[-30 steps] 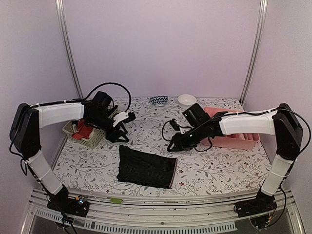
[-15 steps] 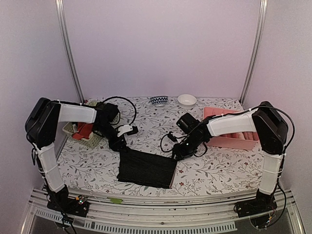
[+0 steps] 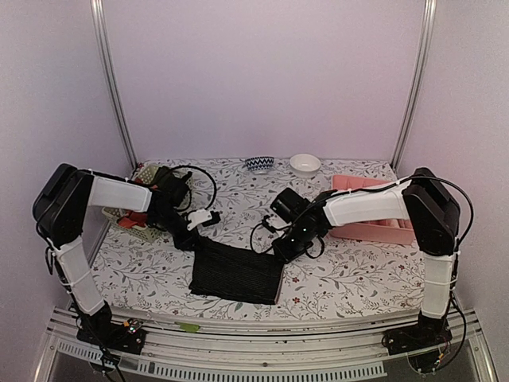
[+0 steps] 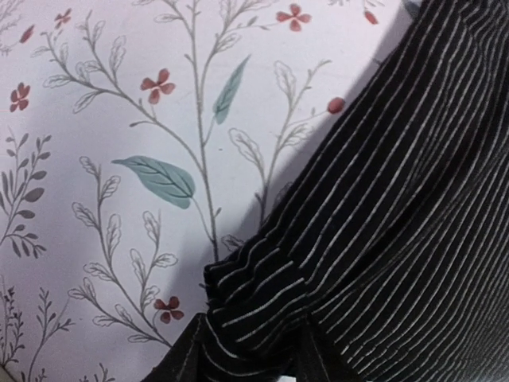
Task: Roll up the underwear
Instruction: Smooth out the underwear at the center of the board.
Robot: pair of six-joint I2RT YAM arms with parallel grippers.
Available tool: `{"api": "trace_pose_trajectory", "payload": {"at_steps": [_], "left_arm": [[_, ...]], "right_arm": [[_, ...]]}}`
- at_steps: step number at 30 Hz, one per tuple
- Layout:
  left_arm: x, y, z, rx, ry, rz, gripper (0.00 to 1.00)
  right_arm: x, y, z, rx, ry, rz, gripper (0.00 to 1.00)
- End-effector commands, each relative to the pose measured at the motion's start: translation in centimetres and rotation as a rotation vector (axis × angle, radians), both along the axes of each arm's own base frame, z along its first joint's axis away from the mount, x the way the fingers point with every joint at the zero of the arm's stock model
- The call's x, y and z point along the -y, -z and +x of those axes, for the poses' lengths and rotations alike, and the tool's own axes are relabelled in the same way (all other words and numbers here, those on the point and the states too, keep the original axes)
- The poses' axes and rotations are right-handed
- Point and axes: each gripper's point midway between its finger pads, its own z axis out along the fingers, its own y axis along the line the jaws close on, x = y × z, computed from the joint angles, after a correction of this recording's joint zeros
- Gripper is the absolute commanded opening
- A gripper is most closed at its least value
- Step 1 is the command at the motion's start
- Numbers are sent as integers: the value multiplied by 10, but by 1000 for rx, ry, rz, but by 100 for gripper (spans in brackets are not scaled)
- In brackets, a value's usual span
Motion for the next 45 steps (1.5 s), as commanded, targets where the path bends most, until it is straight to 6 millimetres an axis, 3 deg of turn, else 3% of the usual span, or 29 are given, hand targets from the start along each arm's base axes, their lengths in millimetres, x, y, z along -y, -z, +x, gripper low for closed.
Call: {"api": "trace_pose_trajectory", "payload": {"at_steps": [1, 5, 9, 13, 17, 19, 25, 29, 35, 39, 41, 45], "left_arm": [[-15, 6, 28, 51, -133, 48, 37], [-8, -20, 35, 60, -121, -34, 48], [6, -63, 14, 80, -24, -165, 65], [17, -99, -21, 50, 48, -299, 72], [35, -111, -67, -16, 146, -437, 68], [45, -105, -83, -59, 170, -457, 64], [66, -72, -119, -272, 183, -451, 51], [55, -34, -125, -349, 145, -319, 41], [25, 0, -130, -325, 155, -144, 32], [14, 0, -135, -280, 194, -121, 30], [15, -16, -134, -229, 231, -177, 33], [17, -54, -127, -42, 309, -280, 47]], "right_arm": [[51, 53, 14, 52, 55, -297, 27], [53, 35, 32, 106, 65, -302, 31], [27, -16, 32, 122, 36, -140, 43], [-4, -78, 11, 71, 19, 125, 59], [-31, -103, -24, -74, -4, 390, 60], [-42, -103, -38, -163, -2, 476, 57], [-62, -61, -81, -398, -8, 512, 46], [-53, -23, -96, -482, 16, 452, 39], [-23, 18, -109, -495, 30, 317, 30], [-17, 9, -109, -423, -9, 297, 26], [-21, -10, -106, -317, -53, 311, 27], [-26, -57, -96, -21, -155, 349, 38]]}}
